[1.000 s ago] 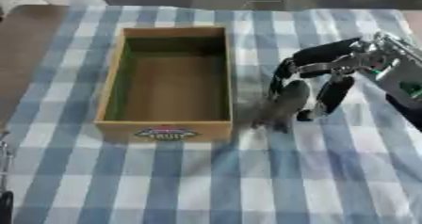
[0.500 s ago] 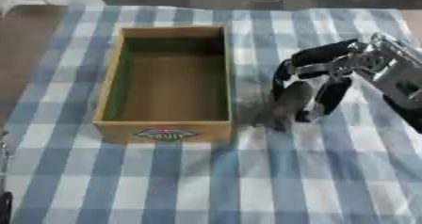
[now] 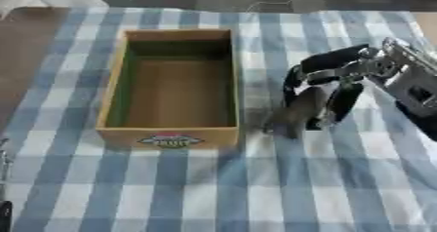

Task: Pick up objects on the table and place them in the box.

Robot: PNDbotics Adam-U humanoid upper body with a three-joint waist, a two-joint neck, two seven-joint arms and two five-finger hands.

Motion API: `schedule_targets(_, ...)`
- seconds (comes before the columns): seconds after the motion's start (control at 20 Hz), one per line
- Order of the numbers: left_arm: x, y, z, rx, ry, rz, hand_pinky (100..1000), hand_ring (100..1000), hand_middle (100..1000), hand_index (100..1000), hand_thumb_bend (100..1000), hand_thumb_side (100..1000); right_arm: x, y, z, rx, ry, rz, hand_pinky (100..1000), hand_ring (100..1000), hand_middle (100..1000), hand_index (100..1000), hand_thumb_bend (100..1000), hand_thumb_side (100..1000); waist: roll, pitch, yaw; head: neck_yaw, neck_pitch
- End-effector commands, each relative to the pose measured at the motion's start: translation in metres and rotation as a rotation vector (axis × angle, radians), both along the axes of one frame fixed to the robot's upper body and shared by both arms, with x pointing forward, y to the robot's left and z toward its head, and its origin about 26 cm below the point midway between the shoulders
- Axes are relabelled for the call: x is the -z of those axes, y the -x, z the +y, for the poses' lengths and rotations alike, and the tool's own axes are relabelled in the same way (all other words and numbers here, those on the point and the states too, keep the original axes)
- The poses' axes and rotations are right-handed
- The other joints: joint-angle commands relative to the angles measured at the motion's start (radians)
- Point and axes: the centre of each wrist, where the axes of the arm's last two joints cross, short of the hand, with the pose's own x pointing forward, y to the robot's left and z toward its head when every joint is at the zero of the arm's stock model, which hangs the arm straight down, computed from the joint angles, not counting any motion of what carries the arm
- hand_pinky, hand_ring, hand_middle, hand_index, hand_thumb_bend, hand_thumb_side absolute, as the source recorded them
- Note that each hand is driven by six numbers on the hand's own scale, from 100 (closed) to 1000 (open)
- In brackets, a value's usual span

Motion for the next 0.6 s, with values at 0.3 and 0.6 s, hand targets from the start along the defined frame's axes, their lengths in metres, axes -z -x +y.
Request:
schedule_targets(0.3, -0.007, 0.003, 0.000, 0.008, -0.007, -0.028, 825, 837, 781, 722, 100, 624, -0.021, 0.002, -0.001, -0.054, 0.026, -0.008, 790, 841, 491, 632, 100, 100, 0.000, -0.021, -0.003, -0.001, -0.009)
schedule_targets(0.6, -0.007, 0.003, 0.000, 0.007, -0.007, -0.027, 825, 837, 782, 722, 100, 624, -0.027, 0.005, 0.001, -0.039, -0.012, -0.024, 785, 835, 469, 608, 100, 100, 0.000, -0.023, -0.004, 0.000, -0.011)
